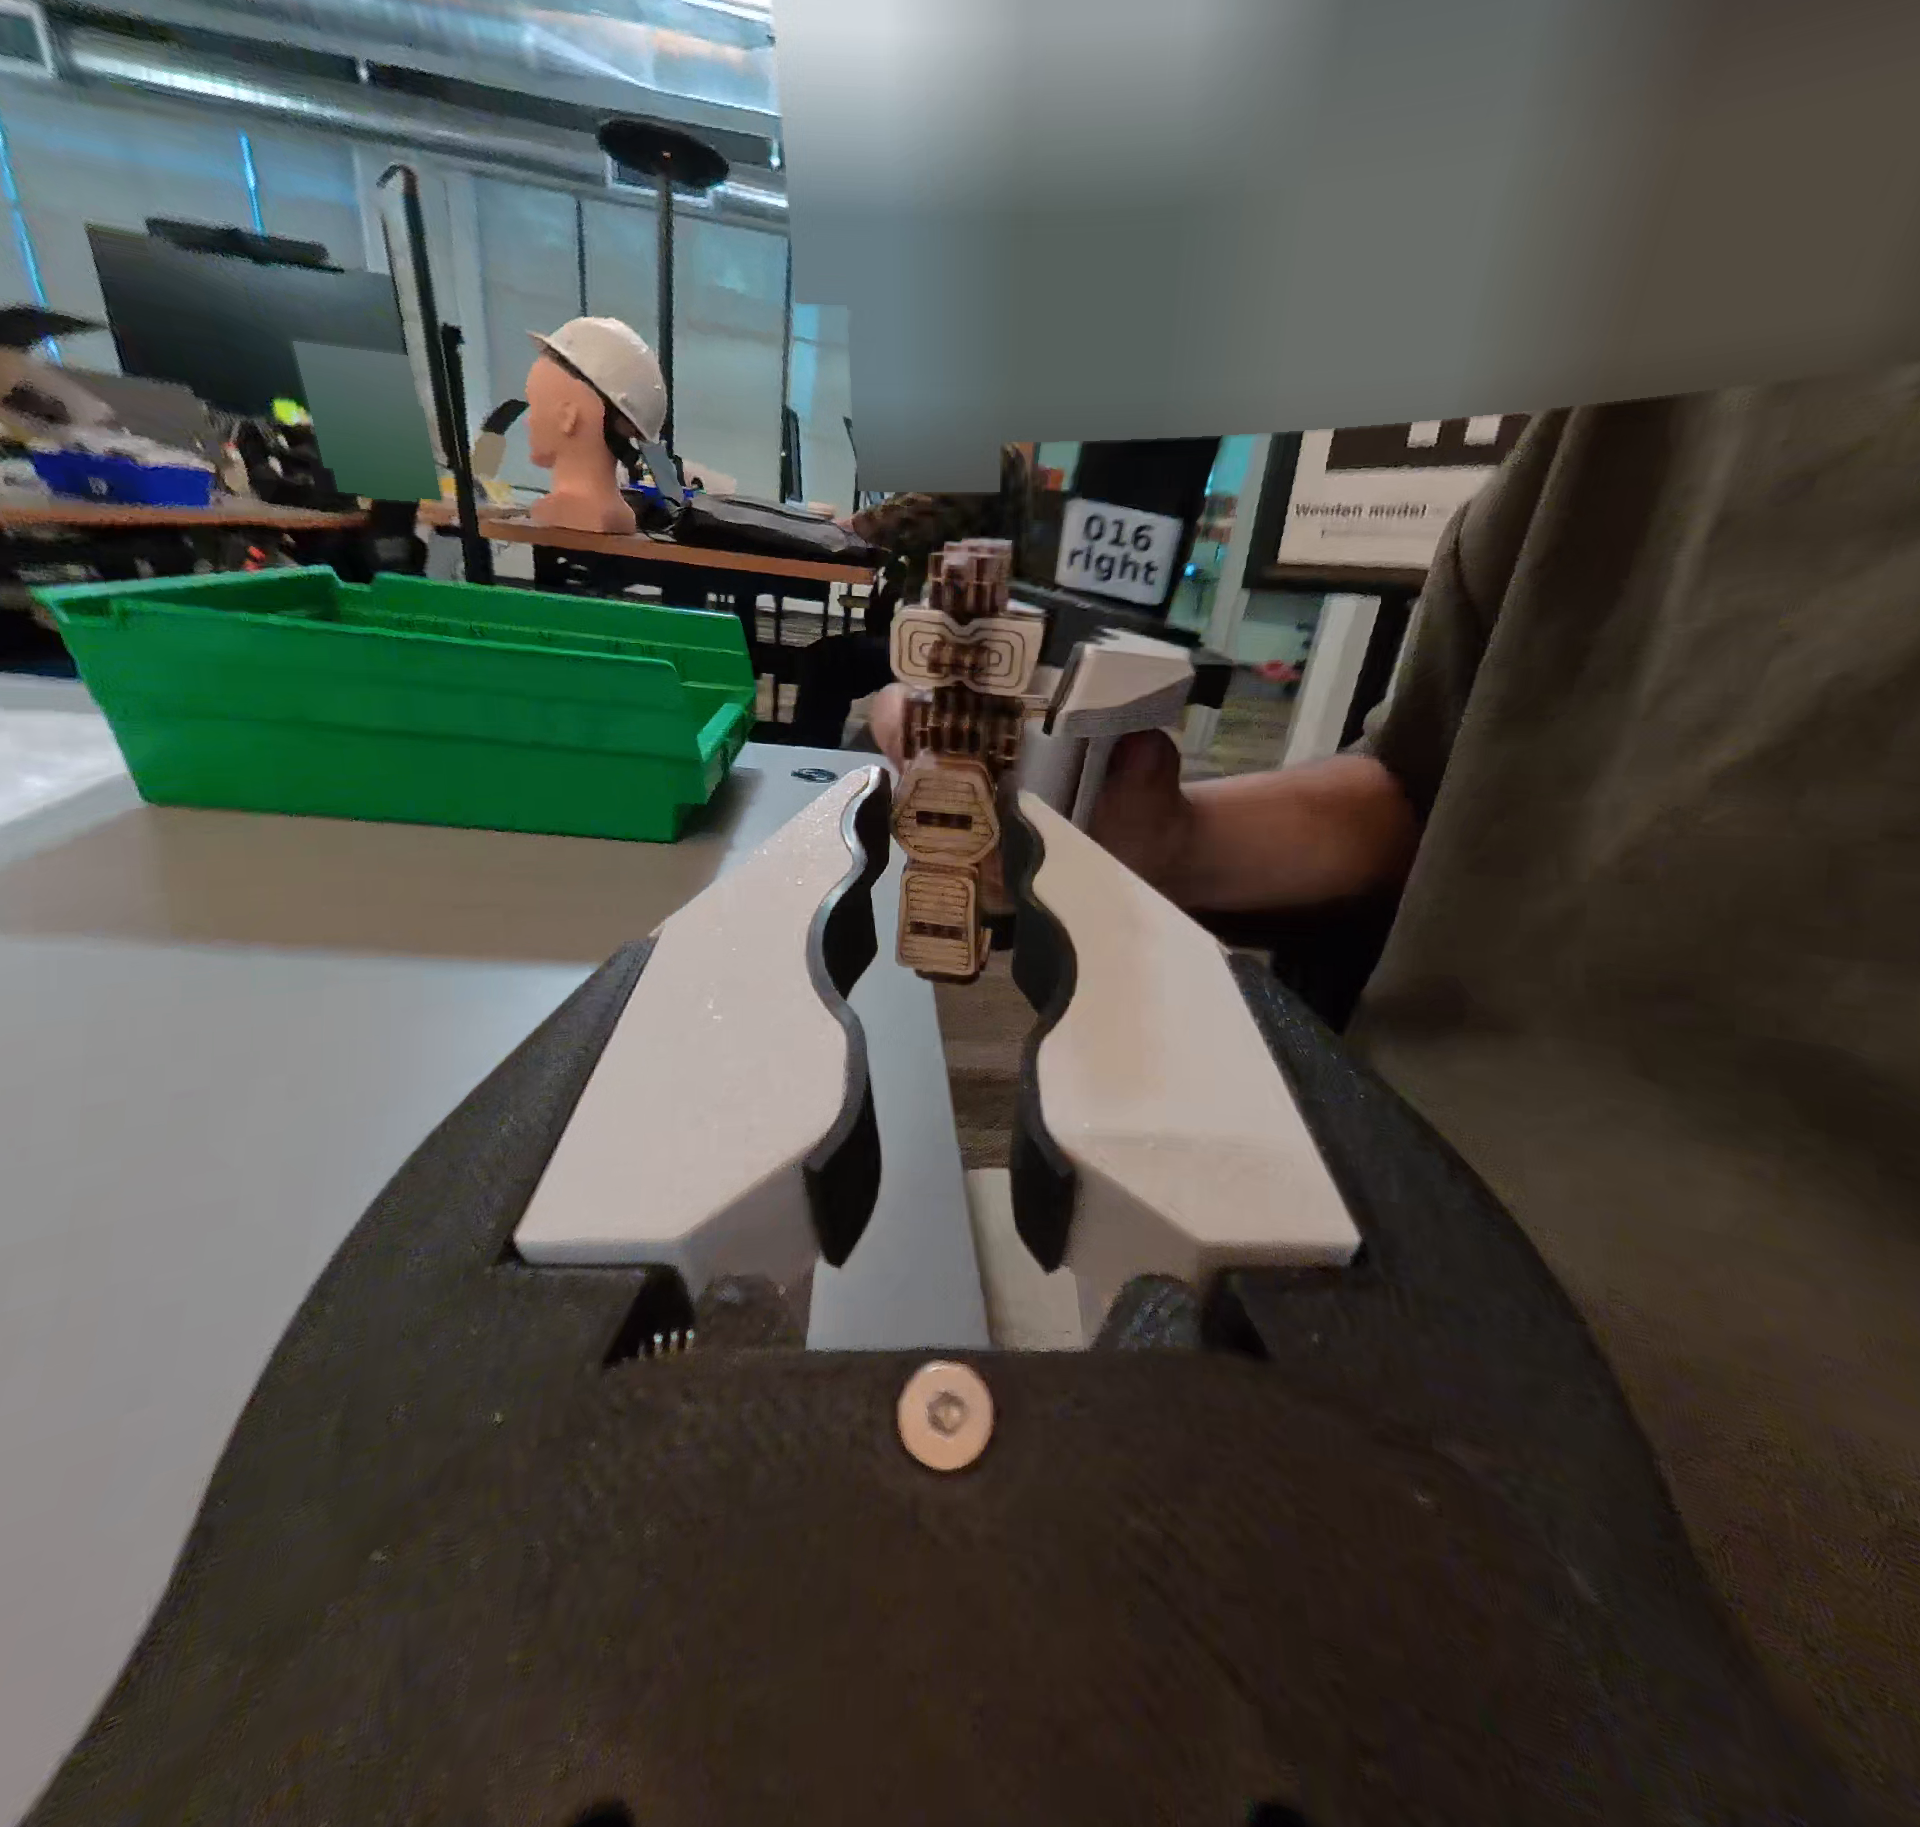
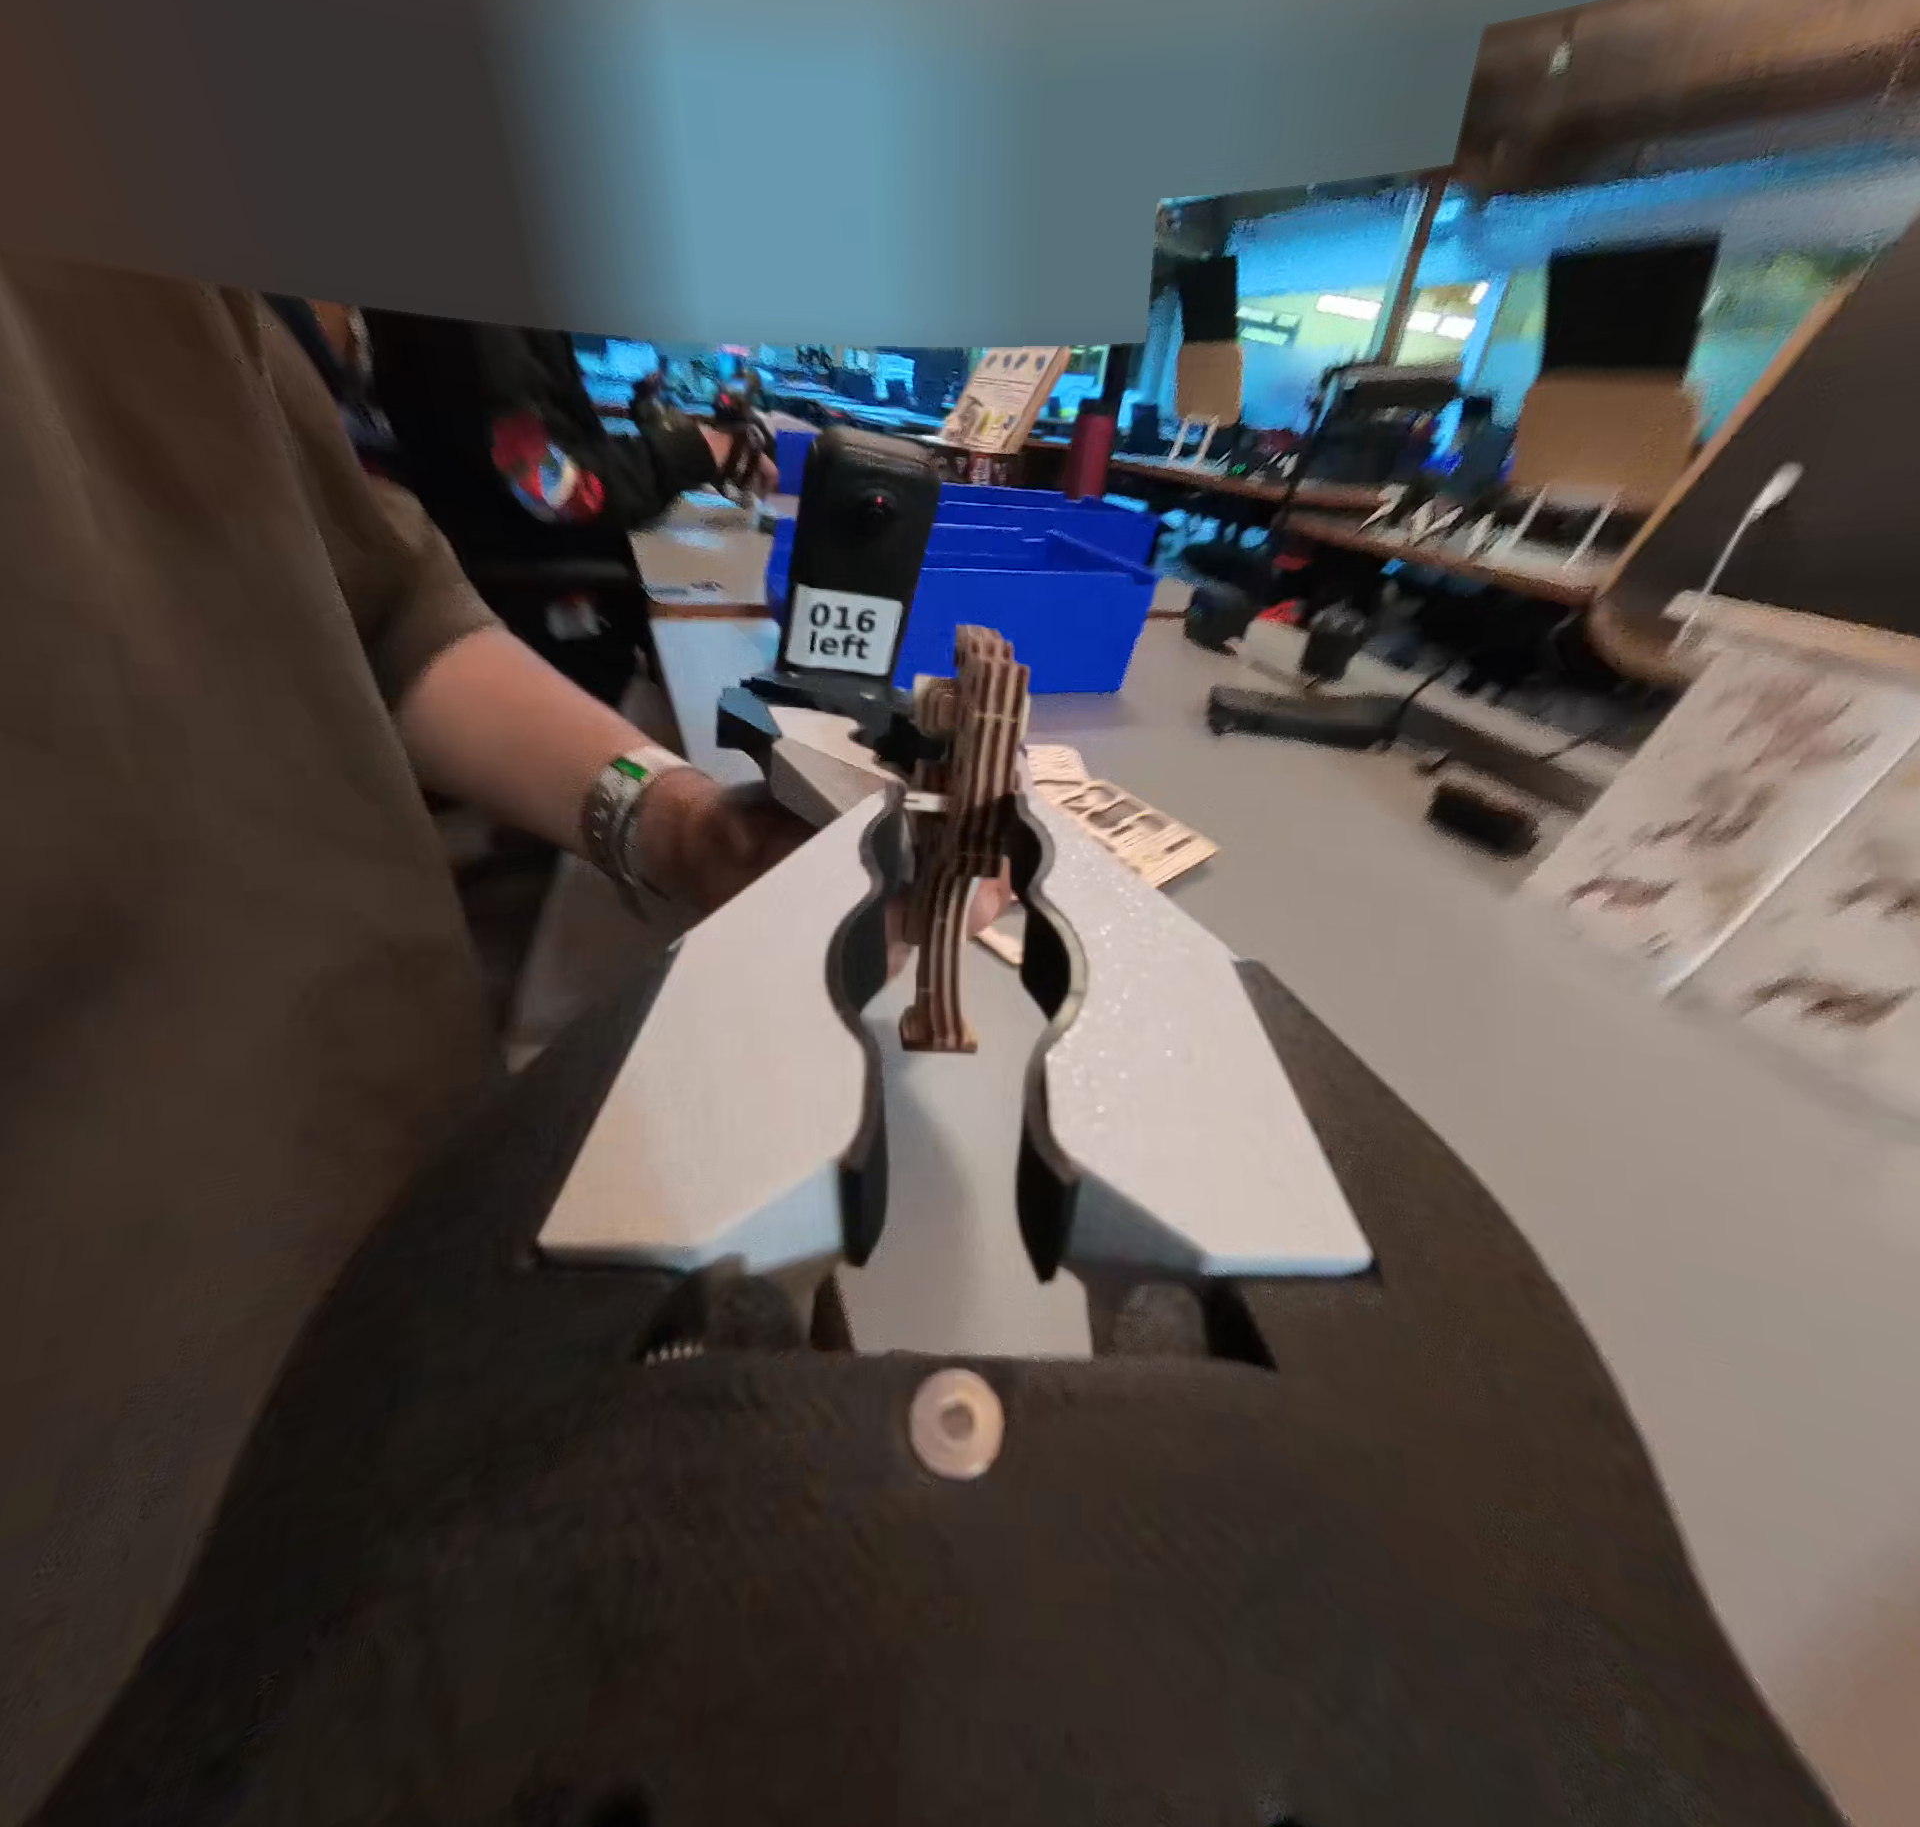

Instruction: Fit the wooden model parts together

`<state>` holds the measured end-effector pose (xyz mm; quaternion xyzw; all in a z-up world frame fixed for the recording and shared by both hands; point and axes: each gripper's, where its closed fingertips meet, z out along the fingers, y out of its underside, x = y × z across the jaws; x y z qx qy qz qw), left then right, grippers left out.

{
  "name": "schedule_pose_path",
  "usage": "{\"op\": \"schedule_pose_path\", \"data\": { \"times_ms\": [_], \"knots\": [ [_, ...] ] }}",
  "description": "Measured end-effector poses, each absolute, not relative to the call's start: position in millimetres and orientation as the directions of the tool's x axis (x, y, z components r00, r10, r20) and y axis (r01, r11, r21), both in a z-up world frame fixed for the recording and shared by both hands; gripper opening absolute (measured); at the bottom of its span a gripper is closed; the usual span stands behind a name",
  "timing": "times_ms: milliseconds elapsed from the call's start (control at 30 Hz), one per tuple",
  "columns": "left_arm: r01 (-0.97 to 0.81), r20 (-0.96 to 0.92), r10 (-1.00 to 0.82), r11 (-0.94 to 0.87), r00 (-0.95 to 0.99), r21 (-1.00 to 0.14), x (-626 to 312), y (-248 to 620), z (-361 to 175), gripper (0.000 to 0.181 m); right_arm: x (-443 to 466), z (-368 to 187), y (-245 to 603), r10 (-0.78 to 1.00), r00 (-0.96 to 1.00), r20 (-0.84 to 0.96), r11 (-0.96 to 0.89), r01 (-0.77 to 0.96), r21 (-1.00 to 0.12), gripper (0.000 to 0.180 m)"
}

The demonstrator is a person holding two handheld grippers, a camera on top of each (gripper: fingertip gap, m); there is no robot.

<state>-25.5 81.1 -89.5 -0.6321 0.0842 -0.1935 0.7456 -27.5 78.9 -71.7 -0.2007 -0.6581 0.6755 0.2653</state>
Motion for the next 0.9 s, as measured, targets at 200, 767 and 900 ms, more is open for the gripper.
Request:
{"op": "schedule_pose_path", "data": {
  "times_ms": [200,767,900],
  "knots": [
    [-0.059,-0.124,-0.279,0.230,0.952,-0.971,-18.4,74.2,-70.8,0.018,-14.4,-61.5,74.4,0.636,-0.735,0.235,0.075,-0.244,-0.967,0.019],
    [0.009,-0.064,-0.347,0.206,0.936,-0.978,-15.8,73.4,-76.8,0.018,-12.6,-62.2,74.0,0.584,-0.805,0.106,-0.019,-0.144,-0.989,0.018],
    [0.167,0.078,-0.458,0.157,0.886,-0.973,-9.1,74.2,-82.6,0.018,-7.3,-60.4,71.3,0.488,-0.872,-0.035,-0.139,-0.038,-0.990,0.017]
  ]
}}
